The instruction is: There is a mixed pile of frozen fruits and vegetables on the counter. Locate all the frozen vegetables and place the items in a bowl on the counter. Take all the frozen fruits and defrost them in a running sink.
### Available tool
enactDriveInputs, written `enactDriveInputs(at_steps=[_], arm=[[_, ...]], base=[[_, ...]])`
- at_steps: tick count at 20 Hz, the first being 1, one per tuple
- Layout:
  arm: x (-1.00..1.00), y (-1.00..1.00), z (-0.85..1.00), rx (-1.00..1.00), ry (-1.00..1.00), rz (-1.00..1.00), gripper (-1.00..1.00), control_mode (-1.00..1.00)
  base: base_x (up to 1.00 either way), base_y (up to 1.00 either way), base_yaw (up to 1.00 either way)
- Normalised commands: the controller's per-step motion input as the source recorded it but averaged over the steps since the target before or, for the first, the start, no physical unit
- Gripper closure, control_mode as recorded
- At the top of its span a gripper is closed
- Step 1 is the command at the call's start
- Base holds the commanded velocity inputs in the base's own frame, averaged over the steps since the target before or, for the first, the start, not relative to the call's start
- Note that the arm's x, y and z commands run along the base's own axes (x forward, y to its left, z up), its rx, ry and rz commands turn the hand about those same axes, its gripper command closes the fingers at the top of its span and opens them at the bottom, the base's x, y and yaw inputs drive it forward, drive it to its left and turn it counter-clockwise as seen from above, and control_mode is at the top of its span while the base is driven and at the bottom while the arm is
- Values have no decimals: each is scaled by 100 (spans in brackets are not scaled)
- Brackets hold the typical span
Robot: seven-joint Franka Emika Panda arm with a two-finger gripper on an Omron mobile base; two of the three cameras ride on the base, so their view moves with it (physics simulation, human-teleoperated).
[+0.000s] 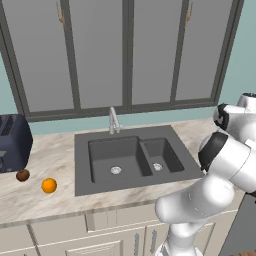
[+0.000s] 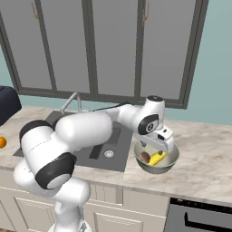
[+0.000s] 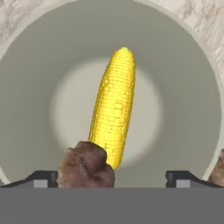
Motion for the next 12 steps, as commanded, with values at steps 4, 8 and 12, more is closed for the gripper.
enactDriveInputs(at_steps=[4,8,12], arm=[[-23,12,45,0,-5,1,-100,-100],[-27,11,42,2,-6,4,-100,-100],[-15,15,36,5,-5,5,-100,-100]], base=[[0,0,0],[0,0,0],[0,0,0]])
